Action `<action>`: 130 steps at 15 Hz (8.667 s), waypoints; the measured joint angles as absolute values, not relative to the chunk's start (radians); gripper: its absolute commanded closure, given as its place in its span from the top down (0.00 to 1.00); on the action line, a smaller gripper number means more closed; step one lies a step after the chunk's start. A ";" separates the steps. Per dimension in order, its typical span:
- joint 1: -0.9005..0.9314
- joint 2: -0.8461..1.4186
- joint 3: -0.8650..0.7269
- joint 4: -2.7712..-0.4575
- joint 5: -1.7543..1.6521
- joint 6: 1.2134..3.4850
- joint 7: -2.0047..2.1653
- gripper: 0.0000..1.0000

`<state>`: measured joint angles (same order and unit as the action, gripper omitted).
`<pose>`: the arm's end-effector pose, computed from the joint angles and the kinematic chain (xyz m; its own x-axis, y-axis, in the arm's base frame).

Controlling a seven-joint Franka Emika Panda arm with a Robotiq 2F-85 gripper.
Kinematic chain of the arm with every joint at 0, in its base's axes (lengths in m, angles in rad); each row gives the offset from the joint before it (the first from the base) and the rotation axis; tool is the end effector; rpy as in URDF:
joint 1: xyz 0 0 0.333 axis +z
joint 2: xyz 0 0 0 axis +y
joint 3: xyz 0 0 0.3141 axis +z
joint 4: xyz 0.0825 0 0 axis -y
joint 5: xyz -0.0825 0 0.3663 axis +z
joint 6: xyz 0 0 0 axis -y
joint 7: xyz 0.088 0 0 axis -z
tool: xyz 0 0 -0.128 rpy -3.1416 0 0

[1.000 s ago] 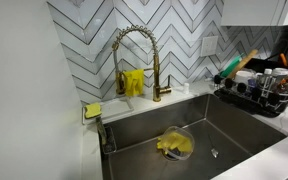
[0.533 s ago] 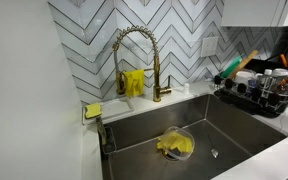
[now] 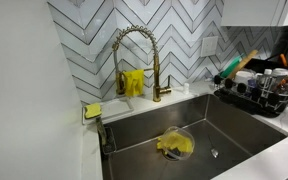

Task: Put the blue lid on the lunchbox and then put the lunchbox in the drying rack

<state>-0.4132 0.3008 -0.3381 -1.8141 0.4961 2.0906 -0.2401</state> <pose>0.4807 -0.3876 0.3729 0.7285 -0.6838 0.0414 -0.6381 -0.6993 -0.3221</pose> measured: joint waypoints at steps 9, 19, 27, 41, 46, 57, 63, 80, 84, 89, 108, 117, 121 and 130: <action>-0.535 0.487 -0.272 -1.614 0.672 1.931 -0.224 1.00; -0.664 0.733 -0.173 -1.303 0.832 1.703 -0.216 0.96; -0.711 0.876 -0.110 -1.123 0.875 1.644 -0.194 0.93; -0.757 0.966 -0.072 -0.970 0.879 1.636 -0.142 0.01; -0.787 0.957 -0.072 -0.929 0.879 1.600 -0.122 0.02; -0.847 0.812 -0.125 -0.895 0.828 1.328 -0.132 0.02; -0.887 0.748 -0.138 -0.855 0.779 1.096 -0.236 0.02; -0.795 0.871 -0.047 -0.835 0.784 0.973 -0.492 0.02; -0.775 0.912 -0.041 -0.797 0.772 0.971 -0.545 0.02; -0.763 0.955 -0.029 -0.721 0.752 0.977 -0.563 0.07; -0.713 0.960 -0.033 -0.682 0.708 1.119 -0.710 0.02; -0.696 0.920 -0.052 -0.696 0.650 1.040 -0.707 0.02; -0.674 0.905 -0.056 -0.726 0.636 1.016 -0.707 0.02; -0.623 0.893 -0.060 -0.795 0.622 0.941 -0.705 0.02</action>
